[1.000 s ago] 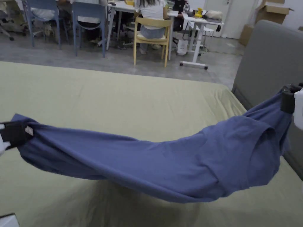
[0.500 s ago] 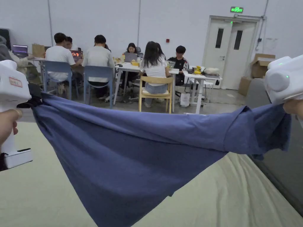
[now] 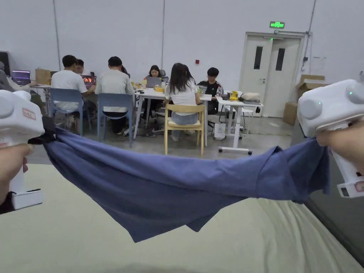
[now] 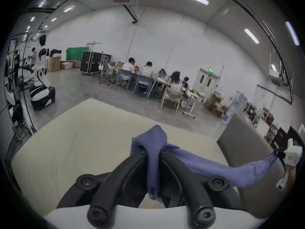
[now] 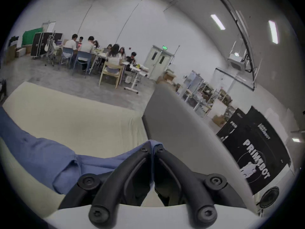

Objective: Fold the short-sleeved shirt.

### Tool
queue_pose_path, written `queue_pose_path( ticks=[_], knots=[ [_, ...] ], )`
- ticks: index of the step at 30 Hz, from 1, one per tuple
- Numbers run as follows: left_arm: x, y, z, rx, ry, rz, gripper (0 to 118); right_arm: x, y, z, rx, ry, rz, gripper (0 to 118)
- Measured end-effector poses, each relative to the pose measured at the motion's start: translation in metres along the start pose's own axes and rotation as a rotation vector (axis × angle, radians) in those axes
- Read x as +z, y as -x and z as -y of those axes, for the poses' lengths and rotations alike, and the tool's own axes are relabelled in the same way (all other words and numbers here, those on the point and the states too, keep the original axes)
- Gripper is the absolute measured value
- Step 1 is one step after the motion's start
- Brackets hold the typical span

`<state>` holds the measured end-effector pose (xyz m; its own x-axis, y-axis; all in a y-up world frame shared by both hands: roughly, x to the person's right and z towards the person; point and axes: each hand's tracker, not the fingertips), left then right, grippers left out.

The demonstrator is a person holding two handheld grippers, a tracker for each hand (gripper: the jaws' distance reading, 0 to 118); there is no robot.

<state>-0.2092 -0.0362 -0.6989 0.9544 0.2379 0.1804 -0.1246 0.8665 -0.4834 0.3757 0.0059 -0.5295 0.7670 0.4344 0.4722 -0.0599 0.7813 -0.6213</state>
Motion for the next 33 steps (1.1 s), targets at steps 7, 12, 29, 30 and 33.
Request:
queue_pose_path(
  ticks=[7,12,29,30,33],
  knots=[
    [-0.041,0.027,0.146,-0.011,0.279,-0.006,4,-0.06,0.052,0.155,0.05,0.242,-0.137,5],
    [-0.022,0.051,0.257,-0.109,0.448,0.003,4,-0.067,0.076,0.29,0.178,0.368,-0.203,5],
    [0.035,0.121,0.439,-0.026,0.728,-0.084,4,-0.042,0.086,0.484,0.141,0.674,-0.256,5],
    [0.032,0.124,0.448,-0.001,0.736,-0.075,4,-0.049,0.092,0.492,0.145,0.705,-0.264,5],
    [0.039,0.128,0.447,0.083,0.666,-0.072,4,-0.054,0.097,0.493,0.13,0.658,-0.179,20]
  ],
)
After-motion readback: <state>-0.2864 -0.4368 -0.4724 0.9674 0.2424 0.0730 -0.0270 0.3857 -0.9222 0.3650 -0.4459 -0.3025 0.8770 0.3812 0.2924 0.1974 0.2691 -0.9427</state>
